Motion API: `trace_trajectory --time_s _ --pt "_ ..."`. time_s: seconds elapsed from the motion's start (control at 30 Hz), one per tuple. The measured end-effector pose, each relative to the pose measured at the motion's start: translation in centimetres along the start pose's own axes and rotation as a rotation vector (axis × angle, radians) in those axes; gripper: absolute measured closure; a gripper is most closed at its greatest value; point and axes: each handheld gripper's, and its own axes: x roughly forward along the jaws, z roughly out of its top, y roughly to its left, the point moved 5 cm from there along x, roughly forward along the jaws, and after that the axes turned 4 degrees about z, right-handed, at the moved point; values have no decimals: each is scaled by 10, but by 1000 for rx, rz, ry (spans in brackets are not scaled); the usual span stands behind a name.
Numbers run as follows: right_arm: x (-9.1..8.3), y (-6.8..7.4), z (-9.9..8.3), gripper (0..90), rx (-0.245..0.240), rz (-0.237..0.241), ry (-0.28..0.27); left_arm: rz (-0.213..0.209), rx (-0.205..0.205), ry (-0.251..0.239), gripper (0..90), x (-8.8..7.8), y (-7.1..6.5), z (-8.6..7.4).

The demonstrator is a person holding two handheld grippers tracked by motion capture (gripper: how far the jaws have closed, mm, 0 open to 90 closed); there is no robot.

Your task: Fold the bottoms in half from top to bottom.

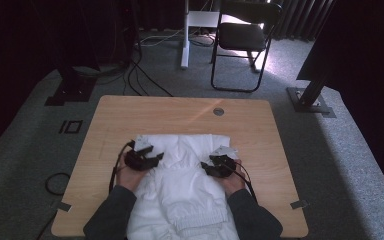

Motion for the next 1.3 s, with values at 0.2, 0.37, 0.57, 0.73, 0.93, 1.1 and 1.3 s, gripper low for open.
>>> trace_trajectory --time_s 0.2,0.37,0.57,0.73,0.93,1.1,1.3 --pt "0 0 0 503 3 1 -5 134 -77 108 278 38 52 10" --pt "0 0 -1 503 7 3 -4 93 -135 181 266 65 65 -3" --pt "0 0 -1 504 8 0 -6 94 -143 208 311 71 68 -10" --pt "-1 0 -1 511 6 -4 -3 37 -171 195 715 66 70 -10" --pt "-3 -4 2 527 22 28 18 39 -178 190 790 65 70 -11" --pt "-26 -35 20 497 80 -29 -49 19 -208 182 667 67 72 -12" --pt "-25 -92 42 338 182 -87 -14 38 -172 189 413 75 70 -6"
